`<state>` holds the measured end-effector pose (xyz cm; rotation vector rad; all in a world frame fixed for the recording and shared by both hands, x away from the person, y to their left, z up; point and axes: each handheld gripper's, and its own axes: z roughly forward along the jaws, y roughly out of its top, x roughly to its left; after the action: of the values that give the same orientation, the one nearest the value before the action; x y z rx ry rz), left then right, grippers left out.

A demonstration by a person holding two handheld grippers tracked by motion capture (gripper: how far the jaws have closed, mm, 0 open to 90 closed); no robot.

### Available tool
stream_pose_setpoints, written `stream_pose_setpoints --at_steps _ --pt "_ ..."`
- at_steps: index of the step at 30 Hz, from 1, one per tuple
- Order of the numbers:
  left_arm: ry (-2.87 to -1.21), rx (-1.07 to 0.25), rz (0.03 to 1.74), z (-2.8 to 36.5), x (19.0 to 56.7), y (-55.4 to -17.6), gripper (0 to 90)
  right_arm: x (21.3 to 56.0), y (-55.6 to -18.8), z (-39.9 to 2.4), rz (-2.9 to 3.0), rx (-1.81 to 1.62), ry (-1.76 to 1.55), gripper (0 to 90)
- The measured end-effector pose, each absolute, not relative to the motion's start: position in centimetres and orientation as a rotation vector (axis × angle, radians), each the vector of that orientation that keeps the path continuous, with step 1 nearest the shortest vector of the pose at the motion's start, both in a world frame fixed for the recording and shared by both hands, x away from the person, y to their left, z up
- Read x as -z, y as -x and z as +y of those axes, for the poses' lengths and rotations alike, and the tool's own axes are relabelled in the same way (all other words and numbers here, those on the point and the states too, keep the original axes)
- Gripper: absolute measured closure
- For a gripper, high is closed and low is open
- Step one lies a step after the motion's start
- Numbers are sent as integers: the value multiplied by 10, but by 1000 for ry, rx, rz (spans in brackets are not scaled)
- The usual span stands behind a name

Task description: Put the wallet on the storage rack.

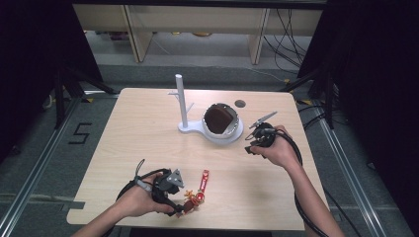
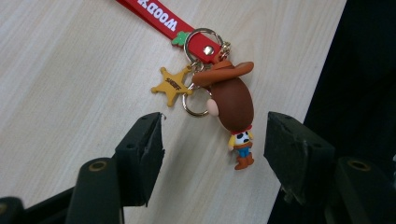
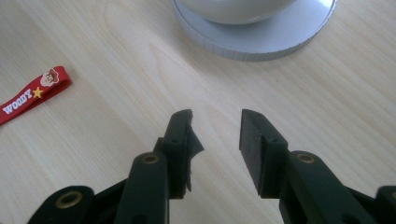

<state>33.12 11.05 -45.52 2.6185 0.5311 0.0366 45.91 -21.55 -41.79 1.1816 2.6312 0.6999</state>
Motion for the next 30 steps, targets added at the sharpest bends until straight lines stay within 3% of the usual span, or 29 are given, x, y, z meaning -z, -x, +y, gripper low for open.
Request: stream_pose_setpoints --at_steps 10,30 --pt "-2694 6 578 100 456 -336 420 420 -454 -217 2642 -714 -1153 645" --pt "-2771 41 518 82 473 -333 446 420 -453 -214 2643 -706 -1194 636"
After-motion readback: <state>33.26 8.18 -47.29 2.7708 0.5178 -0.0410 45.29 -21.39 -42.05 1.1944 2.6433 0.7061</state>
